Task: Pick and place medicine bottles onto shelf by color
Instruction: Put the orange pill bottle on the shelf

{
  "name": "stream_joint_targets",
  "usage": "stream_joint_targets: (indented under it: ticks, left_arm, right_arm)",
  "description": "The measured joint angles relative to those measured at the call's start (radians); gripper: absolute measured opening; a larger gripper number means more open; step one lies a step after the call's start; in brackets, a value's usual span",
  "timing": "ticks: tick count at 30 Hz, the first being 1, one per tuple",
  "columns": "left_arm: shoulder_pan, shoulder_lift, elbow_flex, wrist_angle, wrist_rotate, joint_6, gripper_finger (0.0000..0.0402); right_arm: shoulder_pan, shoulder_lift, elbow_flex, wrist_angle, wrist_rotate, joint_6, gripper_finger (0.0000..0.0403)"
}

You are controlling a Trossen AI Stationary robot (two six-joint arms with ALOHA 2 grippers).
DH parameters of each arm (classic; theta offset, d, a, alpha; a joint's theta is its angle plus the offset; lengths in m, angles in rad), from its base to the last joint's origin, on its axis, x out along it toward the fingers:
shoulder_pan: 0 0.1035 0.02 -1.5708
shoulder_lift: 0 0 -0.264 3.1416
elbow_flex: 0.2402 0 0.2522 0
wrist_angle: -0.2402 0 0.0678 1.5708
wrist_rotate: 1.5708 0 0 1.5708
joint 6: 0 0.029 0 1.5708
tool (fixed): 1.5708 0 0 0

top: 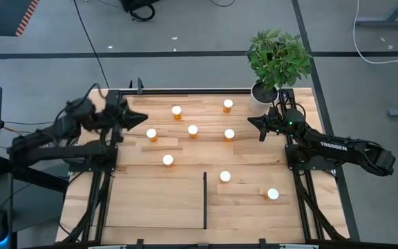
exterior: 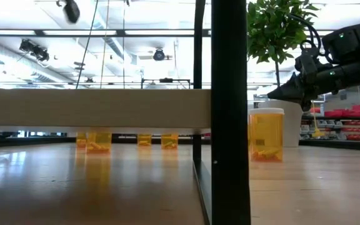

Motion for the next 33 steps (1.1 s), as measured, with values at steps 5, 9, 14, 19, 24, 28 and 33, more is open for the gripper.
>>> stream_joint_targets:
  ticks: [5,9,14,19,24,28,33]
  left_arm:
    - [0.001,0.196,0.202,-0.003,0.0,-0.064,0.0037]
    - [0.001,0.307,0.335,-0.005,-0.002,-0.081,0.0038]
    - [0.001,0.405,0.479,-0.002,-0.002,-0.081,0.0031]
    - [0.0,0.488,0.592,-0.006,-0.002,-0.082,0.0033]
    - [0.0,0.513,0.636,-0.059,0.009,-0.035,0.0036]
    - [0.005,0.513,0.625,-0.4,-0.089,-0.006,0.0046]
    - [0.034,0.516,0.576,-0.767,-0.135,0.011,0.011]
  right_arm:
    - [0.0,0.0,0.0,0.001,0.001,-0.005,0.0006]
    - [0.0,0.0,0.0,0.048,0.045,-0.071,0.0006]
    - [0.0,0.0,0.001,0.052,0.045,-0.043,0.0006]
    - [0.001,0.0,0.114,0.043,-0.027,0.123,0.0006]
    - [0.107,0.038,0.392,0.008,-0.06,0.216,0.0006]
    - [0.23,0.116,0.679,-0.287,-0.104,0.089,0.0006]
    - [0.388,0.294,0.974,-0.784,-0.085,-0.008,0.0006]
